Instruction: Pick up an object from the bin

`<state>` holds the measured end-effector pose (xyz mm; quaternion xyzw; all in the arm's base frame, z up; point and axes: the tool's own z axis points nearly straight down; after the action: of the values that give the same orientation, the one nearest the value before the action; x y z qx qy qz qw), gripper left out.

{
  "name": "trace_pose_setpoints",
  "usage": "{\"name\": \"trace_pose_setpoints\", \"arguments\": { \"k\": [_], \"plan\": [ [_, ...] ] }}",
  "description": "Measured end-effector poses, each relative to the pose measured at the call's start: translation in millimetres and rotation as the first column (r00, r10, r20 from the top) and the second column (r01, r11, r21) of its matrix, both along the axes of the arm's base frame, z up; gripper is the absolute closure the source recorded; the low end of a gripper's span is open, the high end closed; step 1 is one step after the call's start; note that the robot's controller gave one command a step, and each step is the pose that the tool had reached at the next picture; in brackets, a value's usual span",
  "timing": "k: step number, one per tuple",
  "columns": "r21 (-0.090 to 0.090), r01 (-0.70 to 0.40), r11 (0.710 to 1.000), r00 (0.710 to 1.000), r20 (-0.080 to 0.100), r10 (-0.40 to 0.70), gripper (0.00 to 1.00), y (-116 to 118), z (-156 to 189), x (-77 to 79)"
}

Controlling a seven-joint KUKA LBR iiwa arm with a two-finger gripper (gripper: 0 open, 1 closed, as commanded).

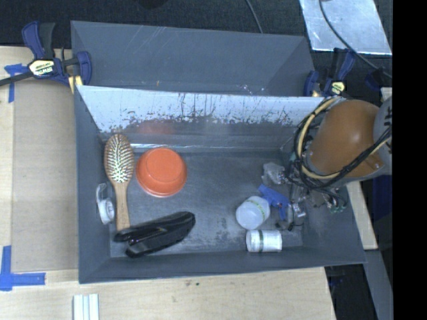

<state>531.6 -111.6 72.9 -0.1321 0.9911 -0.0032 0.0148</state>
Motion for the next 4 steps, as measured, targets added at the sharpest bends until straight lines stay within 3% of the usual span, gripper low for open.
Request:
{"name": "trace_pose_setpoints", "arguments": {
  "k": [1, 2, 3, 4],
  "plan": [
    [-0.004, -0.098, 0.995, 0.995, 0.008, 0.098, 0.0, 22.9, 57.5, 19.0],
    [-0.001, -0.048, 0.999, 0.999, 0.009, 0.048, 0.0, 19.2, 31.3, 6.2],
    [-0.007, -0.108, 0.994, 0.994, 0.018, 0.109, 0.0, -12.1, 12.5, 11.2],
    [0.005, -0.042, 0.999, 0.999, -0.001, 0.042, 0.0, 43.7, -3.4, 1.5]
  ]
}}
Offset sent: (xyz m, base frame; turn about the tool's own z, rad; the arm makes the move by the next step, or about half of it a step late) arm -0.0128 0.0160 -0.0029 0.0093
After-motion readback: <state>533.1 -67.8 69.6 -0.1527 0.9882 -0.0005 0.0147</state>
